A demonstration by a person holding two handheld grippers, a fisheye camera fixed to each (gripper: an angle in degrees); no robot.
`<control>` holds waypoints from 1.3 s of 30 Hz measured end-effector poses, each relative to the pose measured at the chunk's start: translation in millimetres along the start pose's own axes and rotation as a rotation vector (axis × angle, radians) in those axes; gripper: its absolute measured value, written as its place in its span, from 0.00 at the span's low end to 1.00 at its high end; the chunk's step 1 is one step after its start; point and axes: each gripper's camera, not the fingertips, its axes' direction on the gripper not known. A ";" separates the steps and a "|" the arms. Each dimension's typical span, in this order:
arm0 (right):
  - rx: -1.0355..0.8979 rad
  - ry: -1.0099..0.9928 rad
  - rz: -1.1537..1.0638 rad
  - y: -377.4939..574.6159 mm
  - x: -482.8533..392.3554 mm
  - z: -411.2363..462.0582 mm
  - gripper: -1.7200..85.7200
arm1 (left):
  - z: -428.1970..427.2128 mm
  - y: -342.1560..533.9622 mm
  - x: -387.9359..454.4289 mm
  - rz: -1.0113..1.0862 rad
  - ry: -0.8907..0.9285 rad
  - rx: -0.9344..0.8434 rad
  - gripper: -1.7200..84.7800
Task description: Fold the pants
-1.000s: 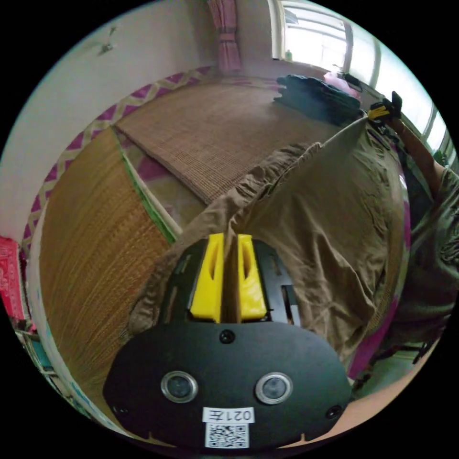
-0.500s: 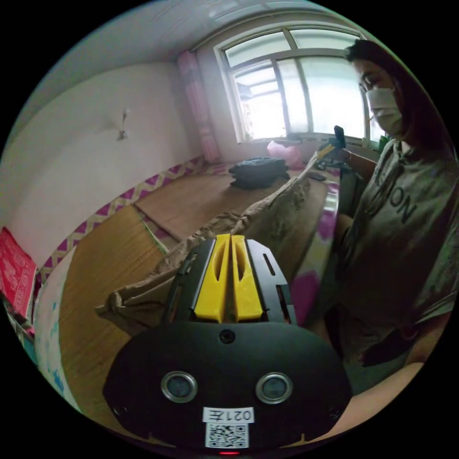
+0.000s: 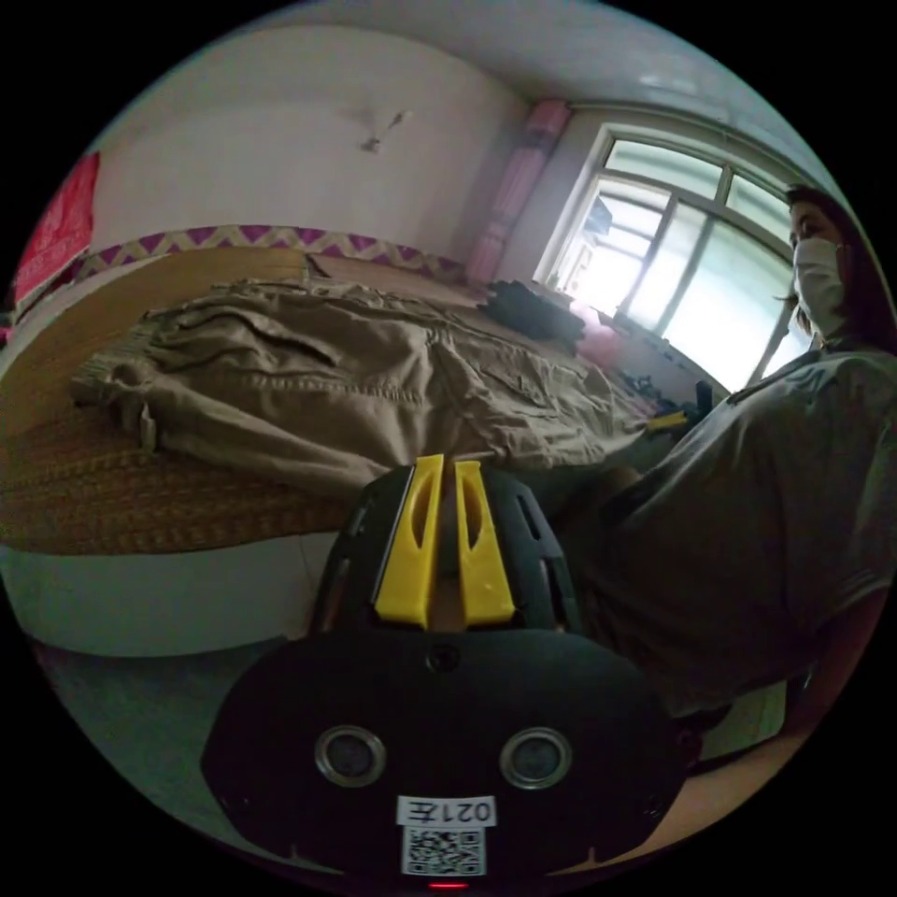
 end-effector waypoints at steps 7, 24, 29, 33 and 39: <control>-0.014 0.029 0.152 21.0 52.3 -53.3 0.13 | -32.0 -40.6 27.4 0.155 -0.071 -0.103 0.04; 0.199 -0.244 0.846 51.6 293.8 -51.5 0.02 | -54.4 -23.2 17.6 0.079 -0.250 -0.093 0.01; 0.187 -0.119 0.874 65.4 307.5 -77.0 0.01 | -120.7 -9.9 -5.1 -0.114 -0.283 0.357 0.01; 0.187 -0.123 0.905 69.2 322.3 -85.7 0.01 | -44.9 -90.4 -21.9 -0.079 -0.276 0.115 0.01; 0.087 -0.078 0.896 46.4 344.8 -77.0 0.01 | 103.8 -182.9 -85.4 -0.129 -0.324 -0.263 0.01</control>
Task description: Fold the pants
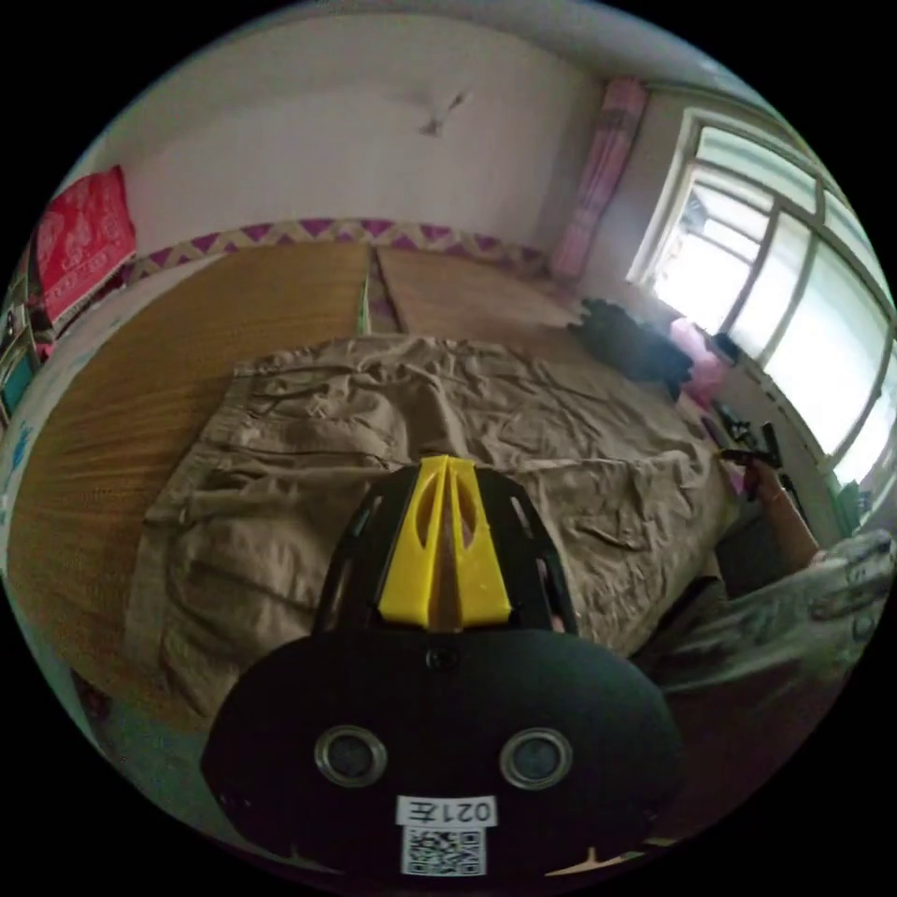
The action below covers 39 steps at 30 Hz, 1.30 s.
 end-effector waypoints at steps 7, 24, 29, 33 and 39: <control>-0.103 0.128 -0.062 -33.8 -22.9 17.1 0.01 | 83.1 -61.5 -37.0 -0.078 -0.146 -0.209 0.01; -0.177 0.242 -0.144 -76.6 -57.6 63.6 0.01 | 75.2 -51.1 -123.9 -0.293 -0.106 -0.016 0.01; -0.228 0.174 -0.155 -48.9 -59.2 50.0 0.01 | 57.1 -24.5 -135.0 -0.378 -0.032 0.024 0.01; -0.075 0.209 -0.167 -37.2 -83.3 24.6 0.01 | 25.5 -14.1 -104.3 -0.259 -0.011 0.149 0.01; -0.044 0.115 -0.211 -13.8 -110.6 36.8 0.01 | -34.5 33.2 -27.2 -0.040 0.123 0.243 0.01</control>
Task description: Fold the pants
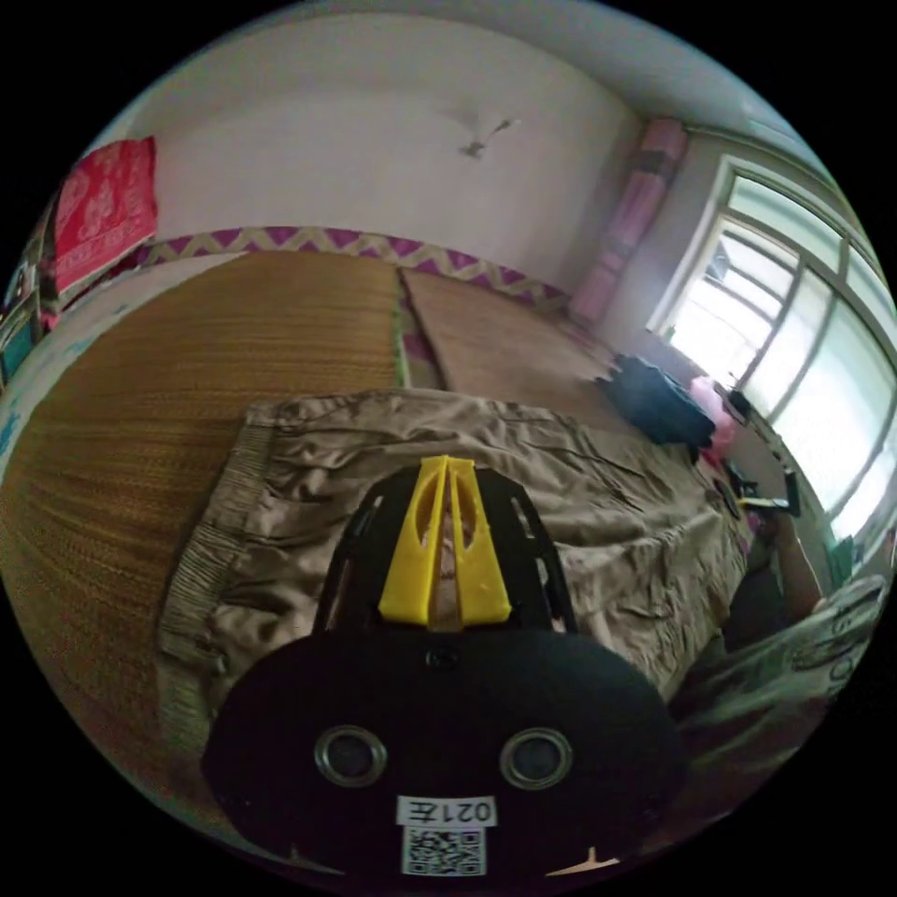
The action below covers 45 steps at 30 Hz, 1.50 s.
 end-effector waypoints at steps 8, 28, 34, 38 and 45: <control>0.024 0.432 -0.075 46.5 -64.4 65.0 0.01 | -75.4 109.9 48.4 -0.131 -0.077 0.061 0.02; 0.112 0.489 0.044 81.7 -59.9 69.0 0.03 | -209.0 263.1 63.6 -0.413 0.000 0.185 0.10; 0.342 0.319 0.280 147.2 -52.6 -12.5 0.10 | -250.1 300.4 42.3 -0.620 -0.045 0.238 0.09; 0.393 0.142 0.414 195.3 -36.4 -40.2 0.12 | -259.5 315.3 28.0 -0.699 0.008 0.244 0.10; 0.460 -0.259 0.752 282.9 28.6 -44.5 0.13 | -273.8 338.4 -7.6 -0.868 0.108 0.310 0.10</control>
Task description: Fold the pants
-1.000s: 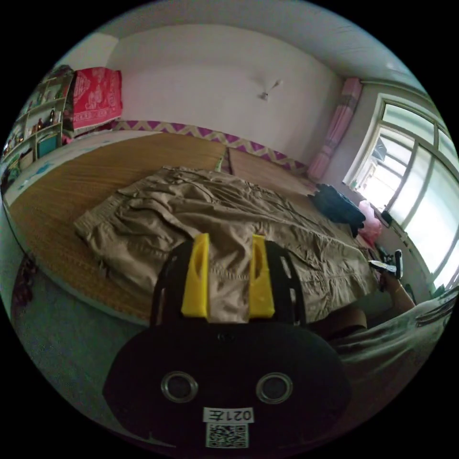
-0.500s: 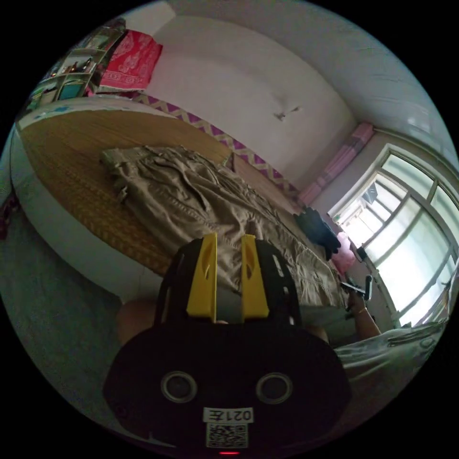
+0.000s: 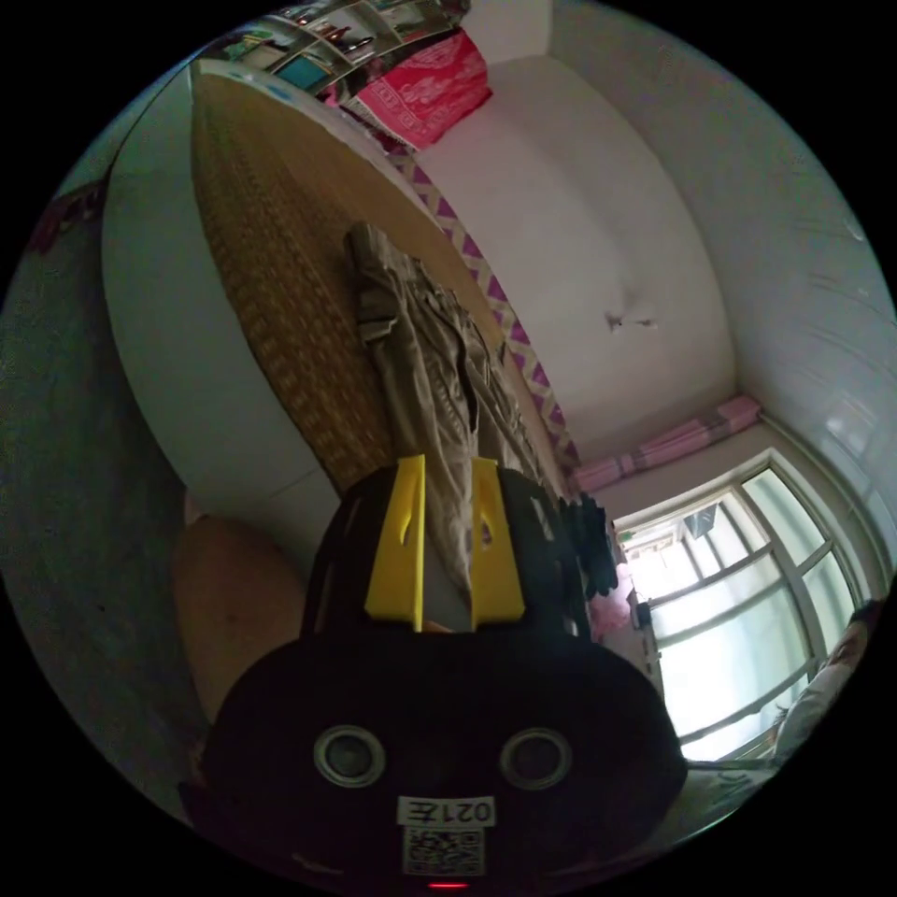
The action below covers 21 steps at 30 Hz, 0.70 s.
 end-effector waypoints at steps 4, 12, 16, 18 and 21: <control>-0.057 -0.118 0.088 -2.6 34.9 2.6 0.14 | -9.5 -2.8 -4.9 0.003 0.015 -0.007 0.11; -0.076 -0.261 0.234 -21.6 77.4 2.5 0.11 | -22.9 -8.6 -11.2 -0.021 0.011 -0.025 0.08; -0.056 -0.278 0.260 -26.7 90.7 -12.3 0.04 | -30.0 -13.1 -16.7 -0.029 0.003 -0.053 0.02; -0.048 -0.321 0.272 -29.8 96.0 -18.4 0.03 | -33.5 -14.3 -21.6 -0.048 0.026 -0.060 0.01; -0.042 -0.356 0.288 -35.1 100.3 -27.9 0.02 | -40.3 -15.3 -28.4 -0.067 0.064 -0.067 0.01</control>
